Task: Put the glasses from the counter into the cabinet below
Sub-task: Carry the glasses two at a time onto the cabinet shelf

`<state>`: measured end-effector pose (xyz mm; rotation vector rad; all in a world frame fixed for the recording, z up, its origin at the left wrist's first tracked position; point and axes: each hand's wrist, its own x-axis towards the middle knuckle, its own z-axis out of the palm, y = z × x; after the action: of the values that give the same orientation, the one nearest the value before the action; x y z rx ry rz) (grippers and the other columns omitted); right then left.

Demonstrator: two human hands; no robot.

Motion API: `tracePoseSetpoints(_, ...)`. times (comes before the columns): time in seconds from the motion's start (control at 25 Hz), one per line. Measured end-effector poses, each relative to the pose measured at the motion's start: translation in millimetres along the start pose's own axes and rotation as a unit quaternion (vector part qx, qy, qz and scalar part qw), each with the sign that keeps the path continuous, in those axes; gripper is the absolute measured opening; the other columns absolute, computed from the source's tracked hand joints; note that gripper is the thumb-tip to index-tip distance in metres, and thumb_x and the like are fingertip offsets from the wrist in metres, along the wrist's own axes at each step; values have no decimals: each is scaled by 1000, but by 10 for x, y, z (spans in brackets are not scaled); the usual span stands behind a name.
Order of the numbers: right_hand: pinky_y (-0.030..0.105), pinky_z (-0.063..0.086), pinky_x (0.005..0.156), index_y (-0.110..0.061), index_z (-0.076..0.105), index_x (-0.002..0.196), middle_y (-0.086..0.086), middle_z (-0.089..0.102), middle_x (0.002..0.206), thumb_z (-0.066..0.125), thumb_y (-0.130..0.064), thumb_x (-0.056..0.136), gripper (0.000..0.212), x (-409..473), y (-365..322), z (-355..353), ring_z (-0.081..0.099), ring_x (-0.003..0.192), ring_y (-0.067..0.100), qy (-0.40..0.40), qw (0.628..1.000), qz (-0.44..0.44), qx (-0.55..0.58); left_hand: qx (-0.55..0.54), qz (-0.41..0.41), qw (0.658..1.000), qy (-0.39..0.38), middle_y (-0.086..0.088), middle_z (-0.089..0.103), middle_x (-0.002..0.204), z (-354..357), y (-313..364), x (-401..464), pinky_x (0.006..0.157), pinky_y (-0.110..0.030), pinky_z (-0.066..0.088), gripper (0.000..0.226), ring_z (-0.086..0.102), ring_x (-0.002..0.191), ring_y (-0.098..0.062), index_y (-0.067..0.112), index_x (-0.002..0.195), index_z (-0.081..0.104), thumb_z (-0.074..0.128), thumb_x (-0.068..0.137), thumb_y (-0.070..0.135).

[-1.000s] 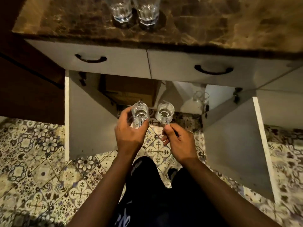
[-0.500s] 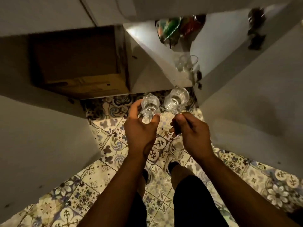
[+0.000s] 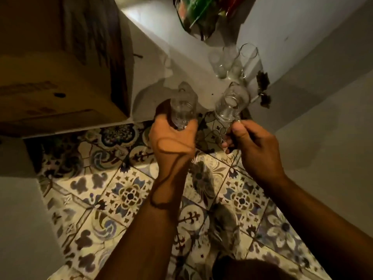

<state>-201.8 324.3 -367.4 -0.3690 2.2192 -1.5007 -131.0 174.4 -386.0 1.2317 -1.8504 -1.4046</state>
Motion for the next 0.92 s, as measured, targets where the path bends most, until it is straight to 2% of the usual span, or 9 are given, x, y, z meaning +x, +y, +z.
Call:
tracePoseSetpoints(0.08,23,55,58,-3,68,91,15,70,73,50,-18,104,27,297,407,129,69,62,22,12,999,11,27,13,57,998,10,0,71,110,294,-344,312,96,-23,52,44,68,104,-18,12,117,68,81,75,18)
tracePoseSetpoints(0.12,24,55,58,-2,68,91,16,71,73,50,-18,104,27,455,593,209,68,60,22,15,999,15,41,19,69,997,15,-1,71,110,418,-496,472,95,-28,55,46,68,103,-19,11,116,68,81,73,19)
tracePoseSetpoints(0.24,30,57,61,5,66,90,19,69,74,49,-18,105,32,935,1059,382,69,63,26,18,998,-61,22,3,104,994,31,-3,70,112,771,-876,900,89,-39,58,52,68,103,-19,8,117,65,81,69,21)
tracePoseSetpoints(0.32,33,58,65,1,66,89,15,69,73,47,-22,106,34,1226,1258,463,69,64,26,13,995,-102,0,7,126,992,14,1,69,112,957,-1018,1110,90,-33,58,51,68,104,-15,9,119,64,82,73,21)
tracePoseSetpoints(0.36,35,59,66,0,66,90,13,69,73,47,-24,106,34,1371,1359,497,69,64,25,12,994,-107,-1,16,127,992,1,7,68,110,1044,-1064,1201,89,-25,57,52,67,103,-11,13,120,63,83,74,23)
tracePoseSetpoints(0.48,40,60,67,2,66,91,17,69,76,48,-24,106,34,1752,1593,595,70,65,26,16,993,-115,33,40,128,991,-12,20,59,103,1293,-1198,1443,74,-4,45,53,62,96,-2,20,123,61,83,76,28)
tracePoseSetpoints(0.6,36,61,65,1,67,90,20,69,79,51,-21,105,31,2044,1753,620,72,70,30,24,993,-96,61,40,134,990,-15,23,56,102,1465,-1272,1665,75,-1,41,50,58,95,0,21,123,61,81,78,28)
tracePoseSetpoints(0.76,44,62,67,-10,70,87,22,71,83,53,-25,104,28,2351,1827,604,74,74,34,-6,995,-47,87,43,145,989,4,25,55,98,1634,-1318,1942,77,-6,47,44,58,95,0,20,119,61,80,79,22)
tracePoseSetpoints(0.92,32,56,56,-6,70,89,26,71,87,56,-24,102,26,2590,1823,639,70,67,30,4,995,-6,101,63,157,985,19,21,55,101,1789,-1311,2022,70,4,37,45,57,94,0,18,120,60,80,80,25)
